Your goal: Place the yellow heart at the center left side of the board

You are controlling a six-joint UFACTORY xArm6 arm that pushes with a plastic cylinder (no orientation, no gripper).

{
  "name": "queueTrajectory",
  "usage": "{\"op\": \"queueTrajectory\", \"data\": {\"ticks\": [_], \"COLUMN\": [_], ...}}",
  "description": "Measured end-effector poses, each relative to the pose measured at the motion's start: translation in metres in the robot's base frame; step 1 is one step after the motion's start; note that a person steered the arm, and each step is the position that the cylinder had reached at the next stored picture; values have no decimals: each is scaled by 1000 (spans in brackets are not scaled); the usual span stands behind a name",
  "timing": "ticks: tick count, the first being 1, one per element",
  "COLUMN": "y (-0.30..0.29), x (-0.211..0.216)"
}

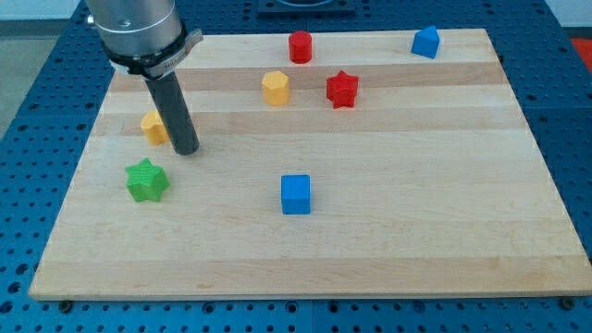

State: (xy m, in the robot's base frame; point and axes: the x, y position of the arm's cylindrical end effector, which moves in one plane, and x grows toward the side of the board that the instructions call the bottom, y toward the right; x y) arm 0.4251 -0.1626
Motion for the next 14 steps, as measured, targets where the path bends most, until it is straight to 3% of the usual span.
{"op": "queueTrajectory", "data": {"ticks": [2,5,6,7,8,12,14], "y": [-2,-54,-16,-5,-6,-52,9], "x": [-11,-14,-3,-18,-36,-42,-11]}}
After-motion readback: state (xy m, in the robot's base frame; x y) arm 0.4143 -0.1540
